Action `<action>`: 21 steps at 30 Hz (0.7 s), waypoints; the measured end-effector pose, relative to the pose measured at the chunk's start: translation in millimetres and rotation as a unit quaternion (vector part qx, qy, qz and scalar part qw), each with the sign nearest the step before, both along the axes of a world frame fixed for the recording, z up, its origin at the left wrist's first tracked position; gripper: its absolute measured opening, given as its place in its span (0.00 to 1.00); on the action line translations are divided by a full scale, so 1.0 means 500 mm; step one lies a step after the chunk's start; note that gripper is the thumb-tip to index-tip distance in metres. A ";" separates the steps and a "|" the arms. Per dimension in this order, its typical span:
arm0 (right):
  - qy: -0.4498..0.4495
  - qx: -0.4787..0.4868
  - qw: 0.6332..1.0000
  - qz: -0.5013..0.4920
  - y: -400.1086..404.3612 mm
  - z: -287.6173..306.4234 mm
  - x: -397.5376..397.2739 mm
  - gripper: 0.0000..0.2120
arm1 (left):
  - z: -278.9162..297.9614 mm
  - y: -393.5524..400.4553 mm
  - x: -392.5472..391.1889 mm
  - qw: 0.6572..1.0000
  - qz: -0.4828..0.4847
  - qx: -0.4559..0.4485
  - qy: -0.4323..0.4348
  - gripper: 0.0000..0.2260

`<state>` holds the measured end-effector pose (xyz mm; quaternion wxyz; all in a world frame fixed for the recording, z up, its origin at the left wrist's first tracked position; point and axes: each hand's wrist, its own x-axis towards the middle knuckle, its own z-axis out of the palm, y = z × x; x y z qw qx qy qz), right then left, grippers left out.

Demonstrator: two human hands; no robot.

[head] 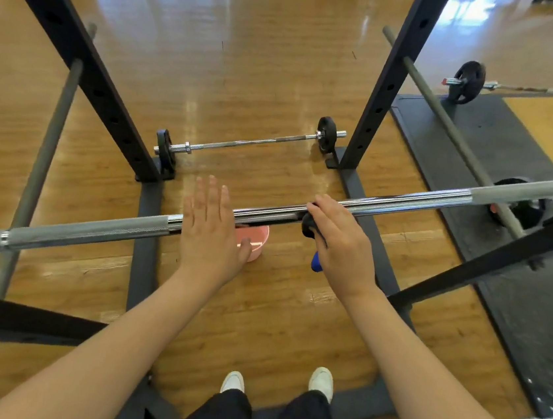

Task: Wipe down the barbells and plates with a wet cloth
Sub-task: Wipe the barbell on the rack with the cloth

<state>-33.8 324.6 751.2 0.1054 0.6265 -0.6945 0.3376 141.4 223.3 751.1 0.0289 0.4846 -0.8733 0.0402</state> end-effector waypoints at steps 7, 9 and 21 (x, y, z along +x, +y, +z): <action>0.003 -0.004 0.999 0.031 0.038 0.005 -0.117 0.21 | 0.028 0.120 -0.154 0.999 -0.032 0.003 0.013 0.39; 0.000 0.003 1.000 0.027 0.071 0.007 -0.183 0.21 | 0.032 0.154 -0.224 0.999 -0.027 0.028 0.032 0.38; -0.032 0.011 0.999 -0.021 0.210 0.017 -0.483 0.19 | 0.026 0.256 -0.523 0.998 -0.044 0.051 -0.015 0.37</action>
